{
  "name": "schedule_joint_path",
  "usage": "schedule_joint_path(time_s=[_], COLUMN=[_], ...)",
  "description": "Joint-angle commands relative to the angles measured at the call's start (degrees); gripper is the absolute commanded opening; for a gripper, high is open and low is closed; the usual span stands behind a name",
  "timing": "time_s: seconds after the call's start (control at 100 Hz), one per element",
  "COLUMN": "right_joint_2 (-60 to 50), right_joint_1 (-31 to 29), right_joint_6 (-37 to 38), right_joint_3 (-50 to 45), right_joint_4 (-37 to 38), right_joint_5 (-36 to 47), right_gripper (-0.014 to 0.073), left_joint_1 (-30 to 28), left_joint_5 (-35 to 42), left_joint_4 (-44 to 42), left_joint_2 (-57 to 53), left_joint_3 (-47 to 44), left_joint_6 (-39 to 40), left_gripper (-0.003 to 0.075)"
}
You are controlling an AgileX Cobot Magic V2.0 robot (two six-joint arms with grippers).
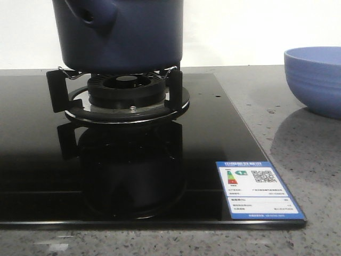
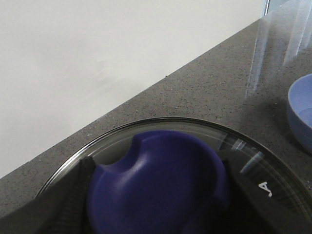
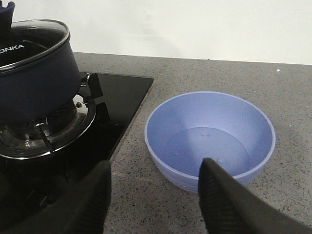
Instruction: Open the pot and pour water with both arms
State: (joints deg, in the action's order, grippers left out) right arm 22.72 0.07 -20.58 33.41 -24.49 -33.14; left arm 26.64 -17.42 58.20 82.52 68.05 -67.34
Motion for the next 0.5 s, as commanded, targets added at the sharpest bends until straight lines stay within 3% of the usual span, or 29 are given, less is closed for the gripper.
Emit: schedule_joint_path(time_s=[0.0, 0.22, 0.49], right_joint_2=[0.94, 1.79, 5.98], right_joint_1=[0.01, 0.01, 0.01], right_joint_6=[-0.43, -0.43, -0.43], right_joint_3=[2.03, 2.03, 3.73], right_joint_4=[-0.49, -0.49, -0.49], right_joint_5=[3.57, 3.57, 4.54], right_gripper=[0.0365, 0.0365, 0.0365], left_joint_1=[-0.09, -3.62, -13.20], left_joint_5=[2.03, 1.63, -1.56], left_joint_4=[1.49, 5.76, 5.75], left_joint_2=[-2.32, -6.00, -11.49], left_joint_3=[2.20, 2.63, 2.63], left_joint_6=[0.12, 0.12, 0.12], left_gripper=[0.0297, 0.0342, 0.0342])
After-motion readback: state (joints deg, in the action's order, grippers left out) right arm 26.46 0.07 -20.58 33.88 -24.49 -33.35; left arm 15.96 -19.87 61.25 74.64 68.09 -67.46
